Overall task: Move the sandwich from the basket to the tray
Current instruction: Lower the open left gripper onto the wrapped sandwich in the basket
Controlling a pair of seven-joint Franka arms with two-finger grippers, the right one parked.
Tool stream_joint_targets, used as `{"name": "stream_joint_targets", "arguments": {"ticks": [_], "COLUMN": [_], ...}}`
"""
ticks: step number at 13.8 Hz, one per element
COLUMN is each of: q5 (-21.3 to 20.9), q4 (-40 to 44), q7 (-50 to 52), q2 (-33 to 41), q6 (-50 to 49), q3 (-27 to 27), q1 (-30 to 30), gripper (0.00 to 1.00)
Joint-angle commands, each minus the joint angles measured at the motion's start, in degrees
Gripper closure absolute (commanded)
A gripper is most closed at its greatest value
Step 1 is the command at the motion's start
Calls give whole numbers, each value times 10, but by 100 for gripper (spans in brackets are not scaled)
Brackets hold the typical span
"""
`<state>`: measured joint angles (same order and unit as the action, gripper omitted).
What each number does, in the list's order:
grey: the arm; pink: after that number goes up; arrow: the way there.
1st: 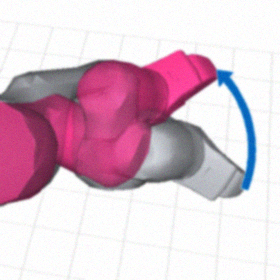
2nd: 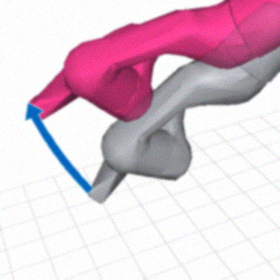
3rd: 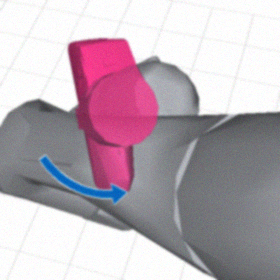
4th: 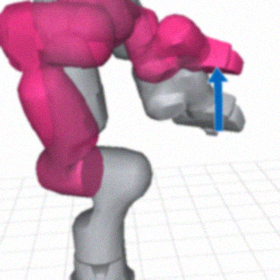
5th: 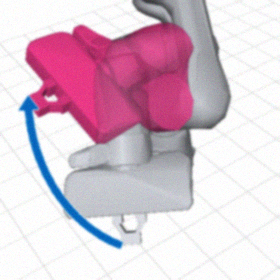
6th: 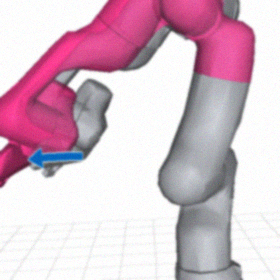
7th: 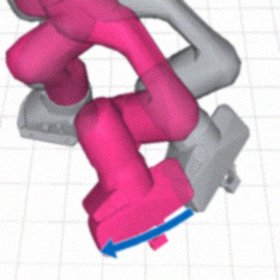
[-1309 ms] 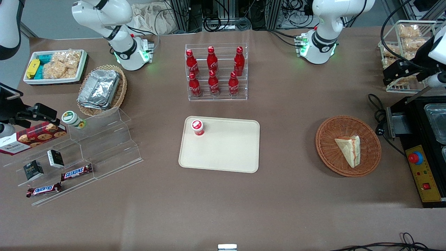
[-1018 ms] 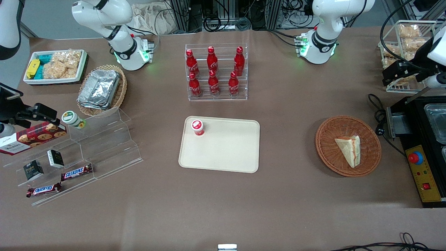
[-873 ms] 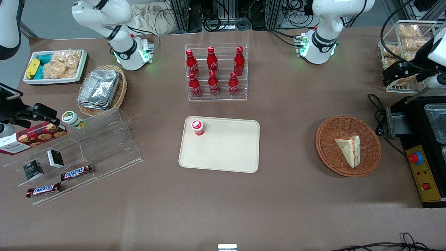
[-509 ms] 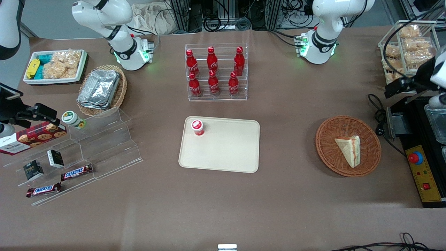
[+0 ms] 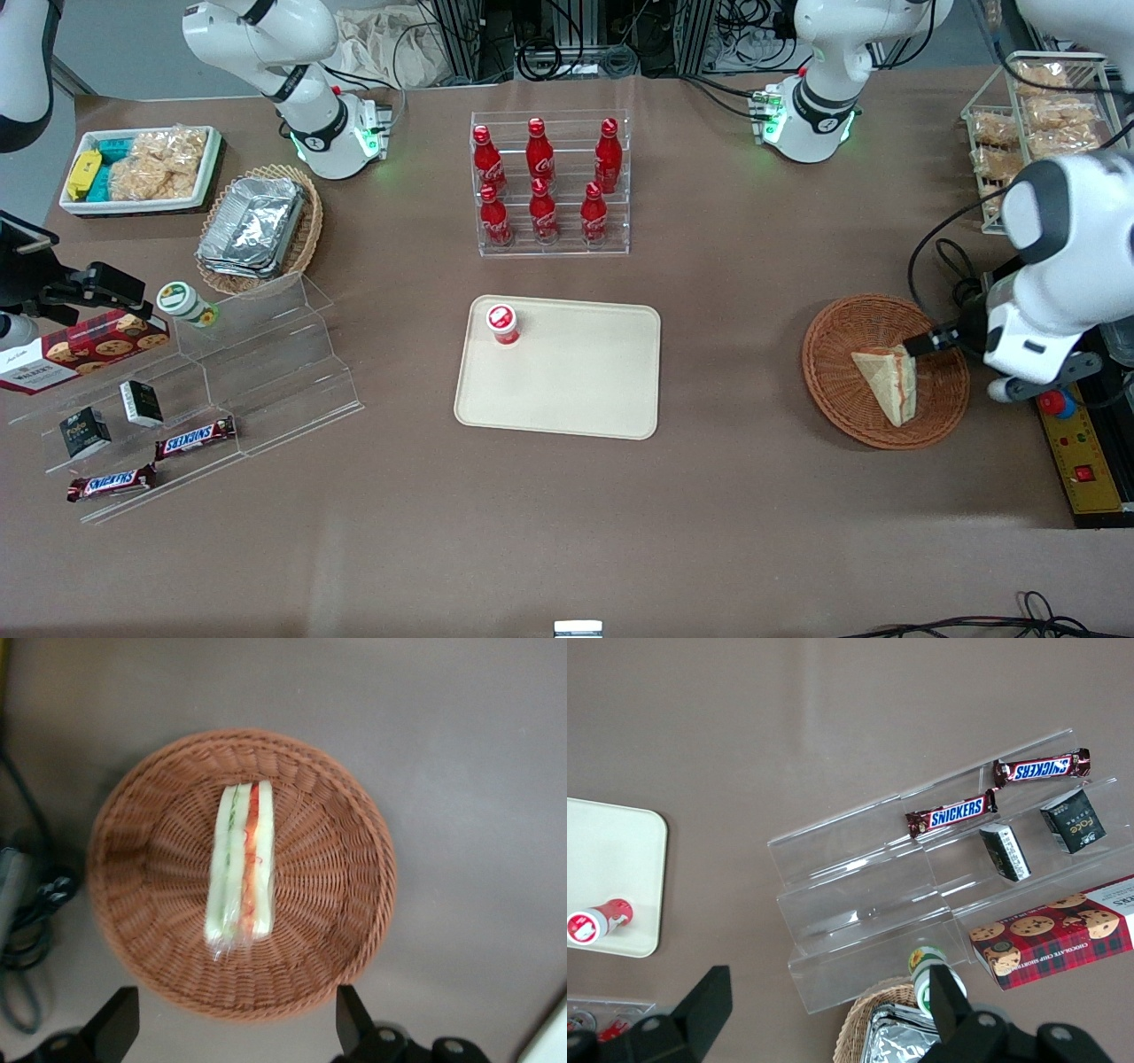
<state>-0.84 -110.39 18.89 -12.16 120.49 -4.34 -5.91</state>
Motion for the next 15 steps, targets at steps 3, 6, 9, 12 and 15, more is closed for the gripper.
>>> {"name": "stream_joint_targets", "arguments": {"ticks": [3,6,9,12,15], "q5": [-6,-26,-27,-27,-27], "q4": [-44,-51,-51,-51,-34], "q7": [19,19,15,12,6], "q2": [-78,-110,-118,-115,-89], "q6": [127,174,184,180,129], "q3": [0,13,14,16,16], "q1": [-4,-4,-4,-4,-4], "gripper": [0,0,26,62,79]}}
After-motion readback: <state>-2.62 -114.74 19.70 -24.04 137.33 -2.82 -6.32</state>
